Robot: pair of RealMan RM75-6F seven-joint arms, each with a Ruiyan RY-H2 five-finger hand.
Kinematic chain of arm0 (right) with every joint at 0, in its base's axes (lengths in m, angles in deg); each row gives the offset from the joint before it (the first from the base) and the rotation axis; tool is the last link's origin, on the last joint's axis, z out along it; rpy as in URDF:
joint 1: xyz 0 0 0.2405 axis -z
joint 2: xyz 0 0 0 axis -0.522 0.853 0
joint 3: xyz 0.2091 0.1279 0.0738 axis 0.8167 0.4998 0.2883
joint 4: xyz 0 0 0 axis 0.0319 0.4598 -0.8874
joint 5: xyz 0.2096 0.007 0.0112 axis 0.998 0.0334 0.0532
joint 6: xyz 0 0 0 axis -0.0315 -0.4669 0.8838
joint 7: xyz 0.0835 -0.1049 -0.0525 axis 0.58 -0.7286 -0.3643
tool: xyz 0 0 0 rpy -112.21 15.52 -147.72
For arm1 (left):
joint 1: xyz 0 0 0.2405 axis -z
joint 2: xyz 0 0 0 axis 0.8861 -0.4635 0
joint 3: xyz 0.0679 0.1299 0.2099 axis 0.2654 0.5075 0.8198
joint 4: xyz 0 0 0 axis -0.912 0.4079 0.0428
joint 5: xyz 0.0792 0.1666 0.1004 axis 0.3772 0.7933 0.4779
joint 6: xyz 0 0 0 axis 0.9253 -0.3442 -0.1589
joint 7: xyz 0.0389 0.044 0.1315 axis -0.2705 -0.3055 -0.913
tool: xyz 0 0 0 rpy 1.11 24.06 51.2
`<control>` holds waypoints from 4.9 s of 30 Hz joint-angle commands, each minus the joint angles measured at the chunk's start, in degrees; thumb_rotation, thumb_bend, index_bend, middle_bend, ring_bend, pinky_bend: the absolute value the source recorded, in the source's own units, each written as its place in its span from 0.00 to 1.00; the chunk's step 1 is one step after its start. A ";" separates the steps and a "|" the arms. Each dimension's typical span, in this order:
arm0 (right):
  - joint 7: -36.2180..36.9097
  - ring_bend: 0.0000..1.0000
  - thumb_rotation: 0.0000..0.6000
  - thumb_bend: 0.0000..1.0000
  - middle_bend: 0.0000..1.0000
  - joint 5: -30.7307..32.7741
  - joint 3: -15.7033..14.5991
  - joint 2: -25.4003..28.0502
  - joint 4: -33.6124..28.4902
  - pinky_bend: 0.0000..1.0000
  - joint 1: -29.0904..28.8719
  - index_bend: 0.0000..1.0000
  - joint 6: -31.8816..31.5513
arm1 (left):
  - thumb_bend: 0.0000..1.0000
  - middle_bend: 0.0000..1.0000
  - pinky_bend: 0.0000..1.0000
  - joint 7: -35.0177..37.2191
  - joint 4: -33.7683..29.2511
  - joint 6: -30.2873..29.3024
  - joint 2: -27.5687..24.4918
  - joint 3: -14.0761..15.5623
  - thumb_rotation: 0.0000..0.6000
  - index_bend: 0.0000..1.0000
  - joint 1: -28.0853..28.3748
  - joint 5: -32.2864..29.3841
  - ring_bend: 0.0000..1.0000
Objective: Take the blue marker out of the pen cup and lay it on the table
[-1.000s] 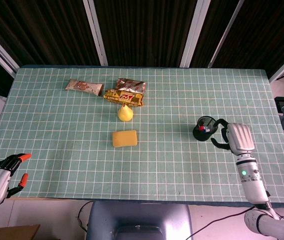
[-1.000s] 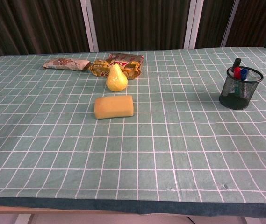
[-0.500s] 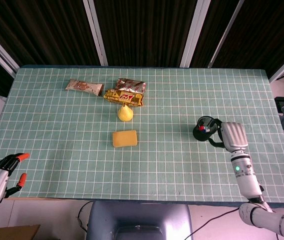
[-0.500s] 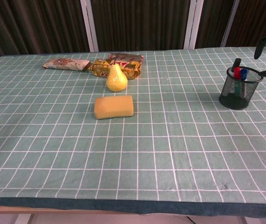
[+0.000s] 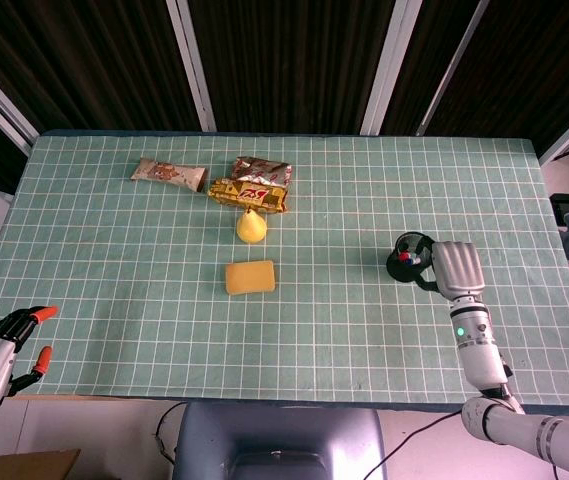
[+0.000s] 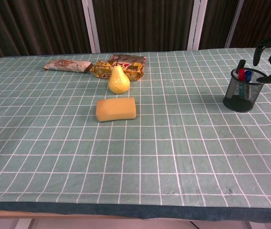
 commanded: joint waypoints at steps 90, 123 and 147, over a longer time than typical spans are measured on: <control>12.53 1.00 1.00 0.75 1.00 -27.31 -6.14 21.81 -31.38 1.00 16.36 0.83 -23.46 | 0.48 0.23 0.39 5.18 0.75 -1.13 -0.94 -1.08 1.00 0.24 -1.08 -2.00 0.22; -1.32 1.00 1.00 0.75 1.00 -6.76 -4.45 11.32 -17.10 1.00 -0.24 0.83 5.51 | 0.48 0.23 0.39 6.92 1.09 -0.02 -1.33 -1.72 1.00 0.25 -1.11 -3.69 0.22; 1.51 1.00 1.00 0.72 1.00 -0.30 -2.81 3.56 -7.53 1.00 -5.66 0.70 7.42 | 0.48 0.23 0.39 7.37 1.22 -0.15 -1.43 -1.66 1.00 0.25 -1.23 -3.32 0.22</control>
